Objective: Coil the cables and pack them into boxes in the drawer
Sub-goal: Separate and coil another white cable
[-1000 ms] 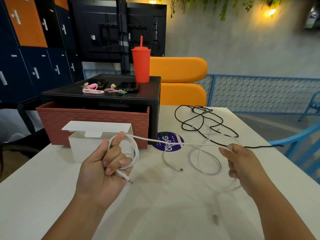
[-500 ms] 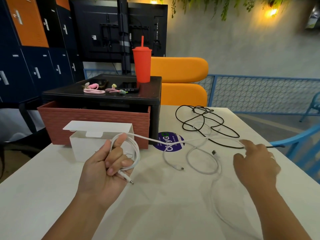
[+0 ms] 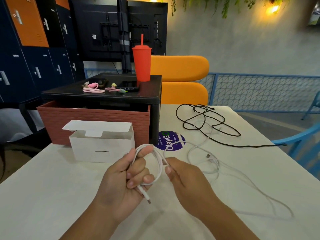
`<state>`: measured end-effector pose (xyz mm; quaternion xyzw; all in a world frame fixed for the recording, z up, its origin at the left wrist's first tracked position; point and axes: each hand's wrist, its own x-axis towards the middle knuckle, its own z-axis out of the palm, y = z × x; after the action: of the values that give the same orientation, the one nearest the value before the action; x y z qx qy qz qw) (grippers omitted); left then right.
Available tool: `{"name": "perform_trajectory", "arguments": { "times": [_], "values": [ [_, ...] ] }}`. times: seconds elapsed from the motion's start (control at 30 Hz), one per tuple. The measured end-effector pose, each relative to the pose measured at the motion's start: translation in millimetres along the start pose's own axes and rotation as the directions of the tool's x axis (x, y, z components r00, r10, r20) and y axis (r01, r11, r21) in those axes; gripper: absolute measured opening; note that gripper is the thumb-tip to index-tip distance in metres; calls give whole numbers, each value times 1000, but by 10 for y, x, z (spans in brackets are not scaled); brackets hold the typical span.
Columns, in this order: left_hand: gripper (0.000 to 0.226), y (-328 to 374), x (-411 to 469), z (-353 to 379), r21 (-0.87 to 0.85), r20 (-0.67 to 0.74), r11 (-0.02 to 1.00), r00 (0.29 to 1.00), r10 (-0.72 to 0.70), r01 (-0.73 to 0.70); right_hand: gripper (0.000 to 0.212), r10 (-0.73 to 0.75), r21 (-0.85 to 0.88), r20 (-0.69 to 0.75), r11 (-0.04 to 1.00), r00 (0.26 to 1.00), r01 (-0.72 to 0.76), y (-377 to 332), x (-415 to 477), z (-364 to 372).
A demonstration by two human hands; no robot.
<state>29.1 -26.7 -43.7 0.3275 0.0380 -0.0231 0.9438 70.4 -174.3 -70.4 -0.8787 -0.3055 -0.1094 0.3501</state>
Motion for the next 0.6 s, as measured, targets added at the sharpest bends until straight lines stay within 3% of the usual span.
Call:
{"name": "perform_trajectory", "arguments": {
  "times": [0.13,0.23,0.33,0.47,0.6],
  "values": [
    [38,4,-9,14,-27,-10,999,1000,23,-23,28,1,61,33,998,999,-3,-4,-17,7],
    [40,8,-7,-7,-40,3,998,999,47,-46,19,-26,59,140,998,990,18,-54,-51,43],
    [42,11,13,-30,-6,17,997,997,80,-80,32,-10,27,222,1000,975,4,-92,-72,29],
    [44,3,50,-45,35,13,991,992,126,-126,33,18,-33,289,999,957,-9,-132,-70,-42],
    [33,-2,74,-58,164,-20,960,973,232,-226,42,-37,-117,324,990,945,79,-199,-91,-110]
  ]
}}
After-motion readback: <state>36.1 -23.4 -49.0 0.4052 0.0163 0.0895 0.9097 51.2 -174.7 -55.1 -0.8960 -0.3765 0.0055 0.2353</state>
